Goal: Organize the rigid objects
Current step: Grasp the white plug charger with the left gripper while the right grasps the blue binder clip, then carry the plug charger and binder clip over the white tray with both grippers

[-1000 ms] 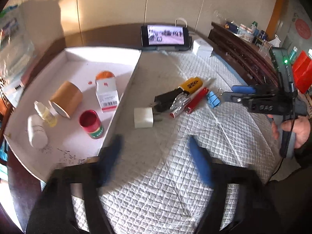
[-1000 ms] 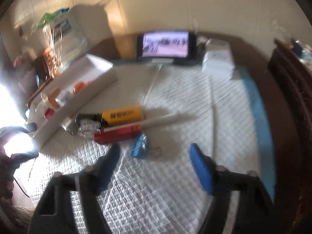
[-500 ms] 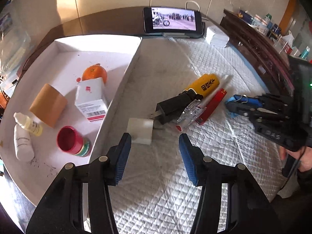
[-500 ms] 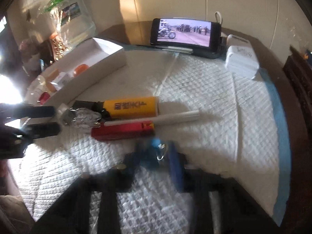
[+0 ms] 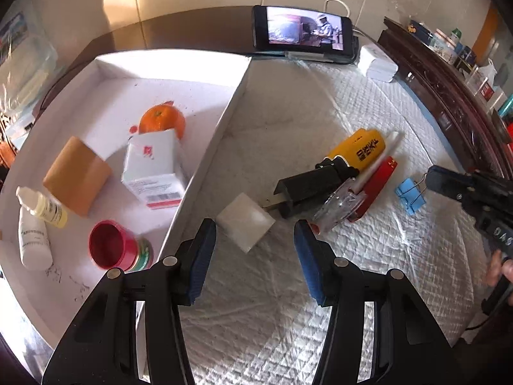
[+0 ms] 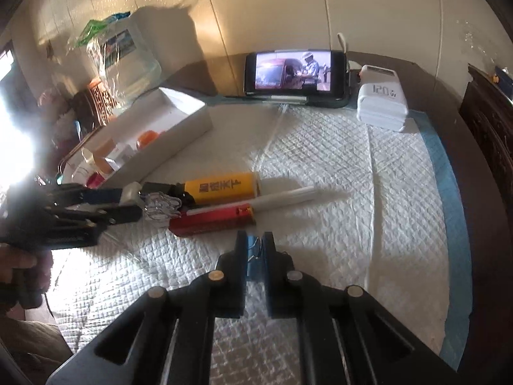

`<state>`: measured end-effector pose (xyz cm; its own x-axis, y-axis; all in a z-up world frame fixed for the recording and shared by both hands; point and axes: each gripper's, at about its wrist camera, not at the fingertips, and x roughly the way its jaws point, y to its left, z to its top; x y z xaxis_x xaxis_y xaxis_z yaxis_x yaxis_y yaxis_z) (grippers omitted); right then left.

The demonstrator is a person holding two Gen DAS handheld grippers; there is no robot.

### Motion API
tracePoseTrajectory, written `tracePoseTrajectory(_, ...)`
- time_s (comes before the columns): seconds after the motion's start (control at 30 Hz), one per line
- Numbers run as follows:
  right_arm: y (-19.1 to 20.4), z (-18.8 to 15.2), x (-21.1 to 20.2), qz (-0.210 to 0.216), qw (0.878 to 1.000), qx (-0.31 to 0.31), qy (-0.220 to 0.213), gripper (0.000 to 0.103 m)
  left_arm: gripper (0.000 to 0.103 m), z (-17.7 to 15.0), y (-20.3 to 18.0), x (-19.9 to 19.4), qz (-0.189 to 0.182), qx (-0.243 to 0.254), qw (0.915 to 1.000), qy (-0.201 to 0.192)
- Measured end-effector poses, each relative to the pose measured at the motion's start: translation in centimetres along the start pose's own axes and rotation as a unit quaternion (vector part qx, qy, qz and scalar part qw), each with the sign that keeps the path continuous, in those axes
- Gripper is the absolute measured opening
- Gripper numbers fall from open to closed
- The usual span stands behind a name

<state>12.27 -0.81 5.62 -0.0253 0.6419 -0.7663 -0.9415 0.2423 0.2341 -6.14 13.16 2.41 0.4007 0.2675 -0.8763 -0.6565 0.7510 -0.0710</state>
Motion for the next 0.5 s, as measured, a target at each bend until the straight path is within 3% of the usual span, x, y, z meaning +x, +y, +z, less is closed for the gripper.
tracePoseTrajectory(0.03,-0.2,0.0,-0.3,0.001,1.0,0.004,-0.002,0.007,0.037,0.0,-0.1,0.2,0.003,0.004,1.0,0.0)
tracePoseTrajectory(0.3,-1.3,-0.3,-0.1,0.003,0.999,0.039,0.006,0.008,0.037,-0.2,-1.0,-0.1,-0.021,0.021,0.9995,-0.011)
tracePoseTrajectory(0.37,-1.4,-0.5,0.2,0.003,0.999,0.041,0.011,0.013,0.037,-0.2,-1.3,-0.4,-0.025,0.024,0.9993,-0.015)
tracePoseTrajectory(0.47,-0.8,-0.4,0.3,0.002,1.0,0.029,0.006,0.039,0.037,-0.4,-1.5,-0.7,-0.029,0.026,0.9991,-0.017)
tracePoseTrajectory(0.5,-0.5,-0.3,0.3,0.0,1.0,0.024,0.003,0.053,0.037,-0.4,-1.6,-0.7,-0.029,0.025,0.9991,-0.017)
